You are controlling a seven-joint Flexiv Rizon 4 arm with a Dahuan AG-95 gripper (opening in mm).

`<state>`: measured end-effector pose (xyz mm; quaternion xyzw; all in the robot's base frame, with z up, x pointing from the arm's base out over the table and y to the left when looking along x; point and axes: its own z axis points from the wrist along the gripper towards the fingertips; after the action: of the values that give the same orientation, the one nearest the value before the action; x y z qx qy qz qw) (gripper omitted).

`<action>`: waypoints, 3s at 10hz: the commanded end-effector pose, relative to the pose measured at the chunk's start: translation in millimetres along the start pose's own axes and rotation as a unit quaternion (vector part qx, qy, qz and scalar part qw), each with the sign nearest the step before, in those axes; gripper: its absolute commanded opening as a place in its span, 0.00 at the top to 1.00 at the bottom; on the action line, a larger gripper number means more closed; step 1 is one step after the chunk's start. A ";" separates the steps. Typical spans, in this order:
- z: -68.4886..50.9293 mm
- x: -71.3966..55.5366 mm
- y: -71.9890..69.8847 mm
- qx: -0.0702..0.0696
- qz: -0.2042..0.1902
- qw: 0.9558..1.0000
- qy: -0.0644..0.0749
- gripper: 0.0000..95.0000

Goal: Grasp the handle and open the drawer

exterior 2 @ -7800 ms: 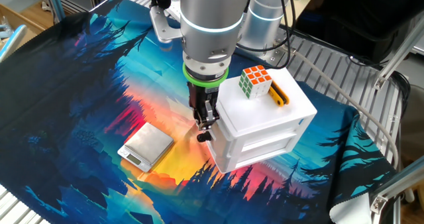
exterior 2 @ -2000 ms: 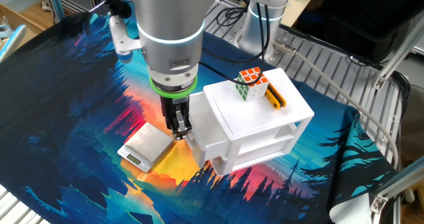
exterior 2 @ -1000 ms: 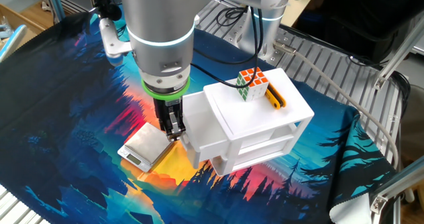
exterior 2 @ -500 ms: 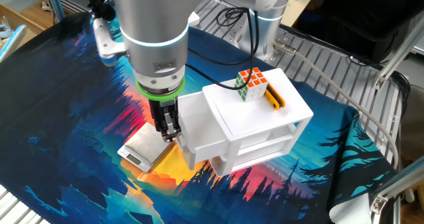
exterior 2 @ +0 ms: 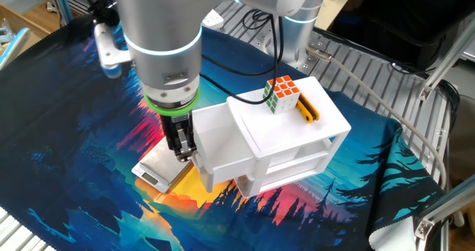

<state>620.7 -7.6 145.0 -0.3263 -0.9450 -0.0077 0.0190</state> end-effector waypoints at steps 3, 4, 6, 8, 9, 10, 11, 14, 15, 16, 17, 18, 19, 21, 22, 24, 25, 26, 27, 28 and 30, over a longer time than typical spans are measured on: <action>-0.1 0.4 -2.6 0.001 0.000 1.000 -0.003 1.00; 0.2 -0.7 -3.8 0.001 0.000 1.000 -0.004 1.00; -0.6 -1.5 -4.8 0.001 0.002 1.000 -0.003 1.00; -2.5 -1.7 -5.3 0.001 0.005 1.000 -0.003 1.00; -4.2 -1.8 -5.8 0.002 0.009 1.000 -0.004 1.00; -6.0 -2.0 -6.4 0.003 0.010 1.000 -0.004 1.00; -7.8 -2.3 -7.0 0.005 0.012 1.000 -0.007 1.00; -7.0 -4.0 -8.9 0.005 0.024 1.000 -0.011 1.00; -6.9 -4.2 -9.2 0.005 0.025 1.000 -0.011 1.00; -6.8 -5.1 -10.3 0.009 0.026 1.000 -0.016 1.00; -6.4 -6.8 -12.3 0.010 0.033 0.999 -0.021 1.00; -6.0 -8.6 -14.5 0.008 0.036 0.999 -0.021 1.00; -5.6 -10.6 -17.1 0.005 0.038 0.999 -0.020 1.00; -7.7 -11.7 -19.1 0.003 0.044 0.999 -0.017 1.00; -8.6 -11.9 -19.5 0.003 0.047 0.999 -0.017 1.00; -8.7 -12.9 -21.0 0.003 0.060 0.998 -0.019 1.00; -8.6 -13.3 -21.4 0.004 0.064 0.998 -0.020 1.00; -8.5 -13.4 -21.6 0.005 0.068 0.997 -0.021 1.00; -8.5 -13.4 -21.6 0.004 0.078 0.997 -0.021 1.00; -8.5 -13.4 -21.6 0.004 0.083 0.996 -0.021 0.80; -8.4 -13.3 -21.4 0.002 0.096 0.995 -0.018 0.40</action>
<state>617.7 -33.2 152.9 -0.4168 -0.9090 0.0022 0.0021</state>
